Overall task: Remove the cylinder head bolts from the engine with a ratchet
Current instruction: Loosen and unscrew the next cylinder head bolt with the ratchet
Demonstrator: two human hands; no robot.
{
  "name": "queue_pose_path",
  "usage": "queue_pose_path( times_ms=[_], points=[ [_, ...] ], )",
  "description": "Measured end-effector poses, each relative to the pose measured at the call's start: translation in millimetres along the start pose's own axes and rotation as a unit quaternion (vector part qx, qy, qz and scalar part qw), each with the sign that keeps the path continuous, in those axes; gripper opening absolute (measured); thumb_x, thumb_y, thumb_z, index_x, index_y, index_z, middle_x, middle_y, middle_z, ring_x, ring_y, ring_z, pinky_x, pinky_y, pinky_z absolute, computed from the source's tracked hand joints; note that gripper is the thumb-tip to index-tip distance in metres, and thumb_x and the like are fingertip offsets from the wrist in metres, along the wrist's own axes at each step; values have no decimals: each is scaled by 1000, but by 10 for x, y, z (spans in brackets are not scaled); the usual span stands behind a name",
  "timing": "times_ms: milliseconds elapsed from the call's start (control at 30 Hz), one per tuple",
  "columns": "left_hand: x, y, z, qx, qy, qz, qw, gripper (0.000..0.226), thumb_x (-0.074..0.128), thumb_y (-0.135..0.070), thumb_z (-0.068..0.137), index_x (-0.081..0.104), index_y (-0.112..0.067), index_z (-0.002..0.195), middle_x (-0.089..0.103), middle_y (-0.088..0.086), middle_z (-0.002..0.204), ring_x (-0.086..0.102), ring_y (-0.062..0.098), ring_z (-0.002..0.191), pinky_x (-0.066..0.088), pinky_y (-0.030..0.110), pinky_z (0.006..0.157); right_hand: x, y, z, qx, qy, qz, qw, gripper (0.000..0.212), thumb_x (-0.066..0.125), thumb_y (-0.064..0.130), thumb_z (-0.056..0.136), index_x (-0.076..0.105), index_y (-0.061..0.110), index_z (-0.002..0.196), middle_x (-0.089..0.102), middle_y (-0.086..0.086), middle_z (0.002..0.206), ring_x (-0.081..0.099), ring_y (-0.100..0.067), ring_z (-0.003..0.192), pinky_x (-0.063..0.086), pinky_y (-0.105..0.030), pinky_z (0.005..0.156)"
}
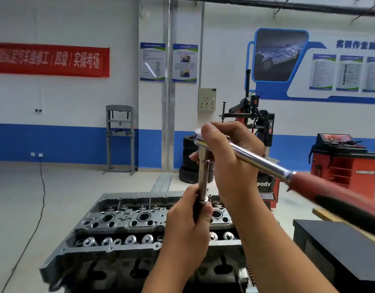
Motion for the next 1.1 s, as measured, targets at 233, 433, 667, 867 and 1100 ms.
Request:
queue_pose_path(
  times_ms=[233,433,667,867,1100],
  points=[
    [18,-47,10,14,-29,15,999,34,60,-10,101,57,-43,101,64,-10,80,58,12,66,48,22,59,182,-437,-101,284,68,242,925,34,54,46,96,76,20,91,76,-12,103,62,-24,57,44,-30,59],
    [21,-53,-22,0,-56,19,998,32,61,-6,98,62,-38,102,66,-14,77,60,10,68,41,18,60,55,-126,-68,60,12,47,997,18,67,31,93,69,13,95,72,-11,84,68,-29,53,47,-32,45],
    [34,-5,7,-4,56,-3,998,27,50,-12,106,55,-38,103,65,-10,79,55,6,64,46,18,59,302,-248,-54,158,84,114,977,21,64,32,88,75,15,93,75,-11,92,64,-27,49,44,-26,47],
    [-7,21,4,-18,-12,15,1000,32,58,-6,101,62,-38,104,71,-10,84,68,10,79,54,23,65,158,-366,-46,218,29,214,952,25,56,33,98,70,19,85,75,-14,97,55,-23,44,42,-26,49],
    [-32,5,-2,-2,-22,12,1000,35,57,0,98,65,-34,103,71,-7,79,66,13,74,51,24,61,102,-46,-76,4,-40,6,999,17,77,14,91,61,12,88,66,-23,81,66,-41,51,44,-23,40]
  ],
)
Point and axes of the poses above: each hand's wrist, its own z-axis towards the middle knuckle, its own x-axis out of the palm, y = z × x, the point moved 10 cm from there along z, towards the middle knuckle
